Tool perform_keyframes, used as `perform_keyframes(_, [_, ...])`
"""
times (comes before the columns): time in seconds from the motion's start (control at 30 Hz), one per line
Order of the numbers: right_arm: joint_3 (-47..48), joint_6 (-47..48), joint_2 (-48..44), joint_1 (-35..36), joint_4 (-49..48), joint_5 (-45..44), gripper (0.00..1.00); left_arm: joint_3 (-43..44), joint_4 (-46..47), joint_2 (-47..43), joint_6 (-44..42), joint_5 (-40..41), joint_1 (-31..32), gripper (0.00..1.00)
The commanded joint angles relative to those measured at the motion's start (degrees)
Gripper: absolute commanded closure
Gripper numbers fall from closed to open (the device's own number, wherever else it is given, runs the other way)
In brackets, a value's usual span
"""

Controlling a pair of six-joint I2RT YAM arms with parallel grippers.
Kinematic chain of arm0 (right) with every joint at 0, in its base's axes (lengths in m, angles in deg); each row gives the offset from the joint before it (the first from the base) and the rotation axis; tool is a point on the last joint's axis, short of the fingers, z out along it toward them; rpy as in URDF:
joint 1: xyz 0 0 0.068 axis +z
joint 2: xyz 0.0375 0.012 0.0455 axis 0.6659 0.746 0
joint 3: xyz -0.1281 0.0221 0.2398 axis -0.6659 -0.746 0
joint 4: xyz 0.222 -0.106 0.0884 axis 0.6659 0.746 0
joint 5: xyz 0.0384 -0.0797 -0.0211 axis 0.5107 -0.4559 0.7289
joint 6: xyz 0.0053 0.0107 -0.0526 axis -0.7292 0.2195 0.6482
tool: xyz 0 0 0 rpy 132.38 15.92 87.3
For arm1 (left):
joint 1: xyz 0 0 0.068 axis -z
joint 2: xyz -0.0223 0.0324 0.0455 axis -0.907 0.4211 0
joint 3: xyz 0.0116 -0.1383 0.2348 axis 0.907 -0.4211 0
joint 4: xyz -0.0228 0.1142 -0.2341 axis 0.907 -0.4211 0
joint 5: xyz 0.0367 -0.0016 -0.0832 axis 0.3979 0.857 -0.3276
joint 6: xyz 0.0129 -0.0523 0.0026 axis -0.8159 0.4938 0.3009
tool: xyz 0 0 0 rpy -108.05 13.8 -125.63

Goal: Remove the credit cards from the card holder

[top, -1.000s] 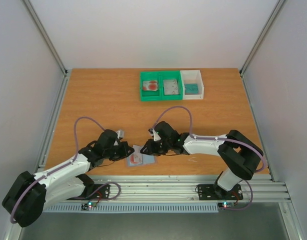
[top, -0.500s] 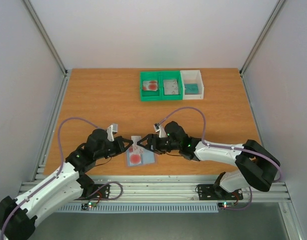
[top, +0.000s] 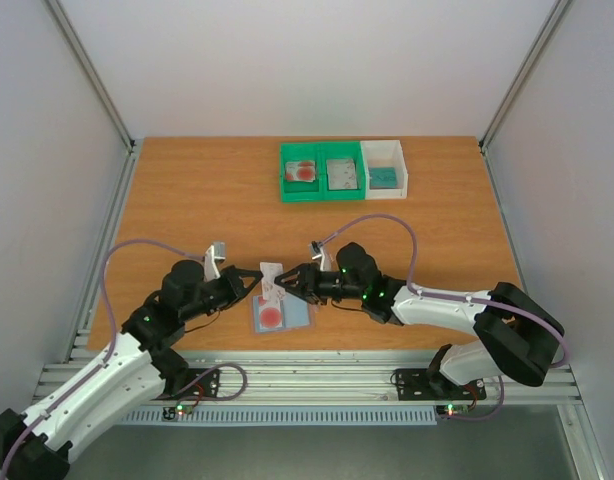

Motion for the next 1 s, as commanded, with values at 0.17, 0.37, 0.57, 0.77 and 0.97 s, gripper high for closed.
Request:
perform_keyframes(0.17, [-0.9, 2.5, -1.9, 0.3, -4.7, 2.0, 0.92, -1.5, 7.0, -2.1, 2.8, -1.1, -0.1, 1.00])
perform_keyframes(0.37, [0.1, 8.7, -5.3, -0.7, -0.6, 5.6, 0.99, -1.6, 6.2, -4.6, 2.7, -2.3, -0.1, 0.88])
perform_keyframes(0.57, [3.3, 17.5, -7.6, -2.7, 9.6, 17.3, 0.99, 3.1, -3.5, -9.6, -4.6, -5.0, -0.2, 0.48])
perform_keyframes(0.77, [9.4, 31.0, -10.9, -3.0, 26.3, 29.3, 0.99, 10.7, -17.1, -9.6, -18.7, -13.8, -0.2, 0.34])
perform_keyframes(0.97, [18.3, 44.6, -12.6, -3.0, 48.3, 33.9, 0.99, 17.5, -25.7, -5.3, -27.6, -24.3, -0.2, 0.39])
